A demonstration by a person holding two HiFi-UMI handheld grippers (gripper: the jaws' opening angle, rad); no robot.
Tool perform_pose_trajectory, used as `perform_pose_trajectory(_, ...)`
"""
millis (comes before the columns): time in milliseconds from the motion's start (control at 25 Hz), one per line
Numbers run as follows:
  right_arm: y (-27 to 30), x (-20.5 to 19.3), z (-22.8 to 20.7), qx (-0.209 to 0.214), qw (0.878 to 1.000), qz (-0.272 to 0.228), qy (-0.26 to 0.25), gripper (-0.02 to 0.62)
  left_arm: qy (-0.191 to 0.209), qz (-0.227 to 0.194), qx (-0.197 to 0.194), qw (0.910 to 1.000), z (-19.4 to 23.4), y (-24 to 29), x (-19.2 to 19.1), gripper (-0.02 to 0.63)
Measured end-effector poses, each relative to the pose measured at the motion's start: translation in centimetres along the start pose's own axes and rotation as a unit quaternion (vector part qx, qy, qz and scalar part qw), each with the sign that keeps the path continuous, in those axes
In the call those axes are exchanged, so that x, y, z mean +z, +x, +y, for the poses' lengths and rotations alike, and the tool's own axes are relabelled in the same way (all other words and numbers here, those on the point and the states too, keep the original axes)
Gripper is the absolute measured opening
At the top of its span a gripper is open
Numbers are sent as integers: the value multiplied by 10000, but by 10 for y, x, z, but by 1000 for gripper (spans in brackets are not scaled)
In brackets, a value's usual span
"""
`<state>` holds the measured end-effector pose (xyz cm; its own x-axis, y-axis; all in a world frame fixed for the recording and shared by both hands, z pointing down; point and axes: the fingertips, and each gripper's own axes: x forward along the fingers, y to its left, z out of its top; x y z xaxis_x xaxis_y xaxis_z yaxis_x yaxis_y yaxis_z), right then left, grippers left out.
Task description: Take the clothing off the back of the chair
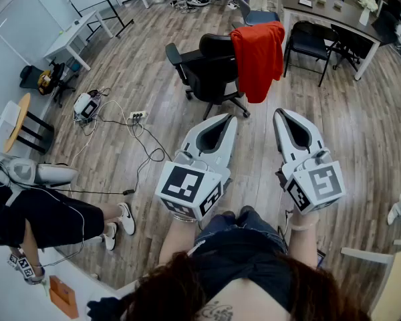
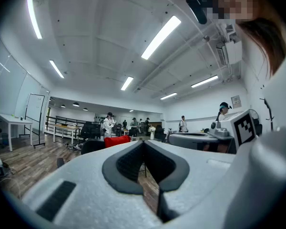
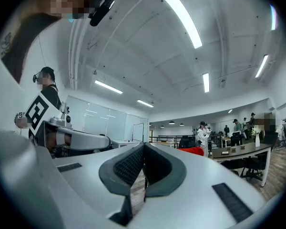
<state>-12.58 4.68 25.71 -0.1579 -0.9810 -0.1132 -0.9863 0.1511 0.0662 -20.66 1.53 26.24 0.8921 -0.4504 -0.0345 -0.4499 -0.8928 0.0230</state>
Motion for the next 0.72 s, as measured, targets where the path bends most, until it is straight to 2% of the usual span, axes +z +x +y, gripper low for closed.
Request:
perform_pose_trajectory(360,-4,4,0,57,9997,-185,128,-8,-63,4,-30,10000,-4,4,-1,12)
perform_pose_trajectory(720,3,-3,-30,163,9995,-221,184,-8,-90,20,32,10000,-6,37,-5,12)
